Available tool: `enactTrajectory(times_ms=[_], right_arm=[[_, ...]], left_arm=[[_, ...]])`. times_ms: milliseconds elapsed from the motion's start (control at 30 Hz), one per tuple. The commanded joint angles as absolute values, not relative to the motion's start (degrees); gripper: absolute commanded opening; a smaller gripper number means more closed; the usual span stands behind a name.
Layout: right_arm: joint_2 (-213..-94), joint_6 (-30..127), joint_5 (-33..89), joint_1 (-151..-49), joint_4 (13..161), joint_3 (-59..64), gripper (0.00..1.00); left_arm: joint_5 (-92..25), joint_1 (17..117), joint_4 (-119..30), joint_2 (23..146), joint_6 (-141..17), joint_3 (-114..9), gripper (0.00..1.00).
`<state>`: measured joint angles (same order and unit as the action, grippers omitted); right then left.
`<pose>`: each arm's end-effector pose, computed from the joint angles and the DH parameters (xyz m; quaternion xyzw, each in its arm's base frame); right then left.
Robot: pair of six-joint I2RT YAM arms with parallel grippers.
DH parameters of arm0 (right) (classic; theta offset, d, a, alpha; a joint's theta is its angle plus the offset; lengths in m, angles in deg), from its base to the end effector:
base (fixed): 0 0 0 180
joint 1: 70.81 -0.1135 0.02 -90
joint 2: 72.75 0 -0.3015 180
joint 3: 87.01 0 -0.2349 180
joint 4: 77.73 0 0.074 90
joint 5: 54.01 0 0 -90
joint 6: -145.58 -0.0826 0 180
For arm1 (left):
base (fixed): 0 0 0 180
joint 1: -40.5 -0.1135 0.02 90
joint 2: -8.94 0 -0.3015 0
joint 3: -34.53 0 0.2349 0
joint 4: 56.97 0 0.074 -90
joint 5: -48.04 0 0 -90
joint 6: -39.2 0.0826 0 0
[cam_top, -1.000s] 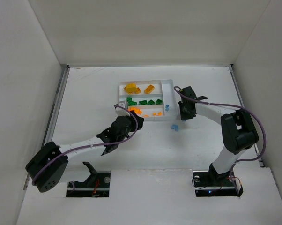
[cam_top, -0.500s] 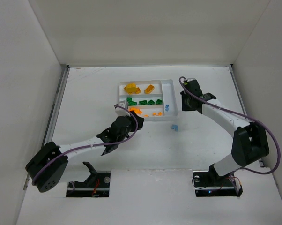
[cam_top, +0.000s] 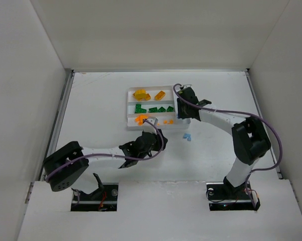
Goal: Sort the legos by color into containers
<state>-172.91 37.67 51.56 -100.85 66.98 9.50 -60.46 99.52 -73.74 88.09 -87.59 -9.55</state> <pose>0.3512 0.1775 0.2219 -0.0551 0.9361 0.0142 0.3471 0.1770 -0.2438 0.2268 0.0619 0.8032 -0.3416 0.4842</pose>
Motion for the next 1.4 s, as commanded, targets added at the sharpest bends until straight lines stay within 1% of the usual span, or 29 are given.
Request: enactTrajectory(times_ms=[0,100,167,233,267,400,433,533,633,733,967,1133,1367], right_arm=[[-169.80,35.99,54.98,-101.00,74.71,10.24,0.42],[-166.11,35.54,54.80,-101.00,76.65,13.14,0.46],[-162.16,34.84,55.32,-101.00,77.97,16.38,0.46],[-157.59,33.53,56.20,-100.91,79.46,20.51,0.44],[-155.05,32.74,56.73,-100.74,80.51,23.23,0.41],[-144.85,28.08,57.17,-100.82,84.12,34.92,0.25],[-142.22,26.68,57.09,-100.91,84.82,38.25,0.22],[-136.67,24.13,57.96,-101.00,85.71,44.51,0.21],[-131.22,20.61,59.10,-101.96,86.06,48.30,0.22],[-126.90,18.49,59.37,-102.93,87.73,51.29,0.30],[-125.05,15.51,59.72,-104.42,90.97,55.07,0.33],[-124.35,13.66,59.72,-104.60,92.47,57.88,0.35],[-123.99,12.52,59.20,-104.60,94.58,60.43,0.36]], left_arm=[[-62.17,101.18,-77.41,91.19,-85.95,-13.66,0.36],[-62.35,103.02,-76.89,94.62,-85.95,-16.47,0.35],[-62.79,104.34,-76.45,96.56,-86.13,-18.32,0.35],[-64.28,105.84,-75.14,98.58,-86.30,-20.77,0.35],[-65.33,106.54,-74.26,99.72,-86.30,-22.09,0.35],[-69.46,109.00,-70.22,105.43,-86.04,-28.51,0.33],[-70.60,109.36,-68.81,107.27,-85.95,-30.44,0.32],[-73.50,109.80,-65.91,111.14,-86.13,-34.14,0.29],[-75.44,109.71,-63.97,114.31,-86.48,-36.95,0.28],[-76.58,109.45,-62.56,116.60,-87.00,-39.15,0.28],[-80.37,109.36,-62.65,120.82,-88.59,-42.93,0.32],[-80.02,109.54,-64.14,122.14,-88.94,-43.99,0.34],[-78.70,108.39,-64.85,124.69,-89.64,-45.92,0.34]])
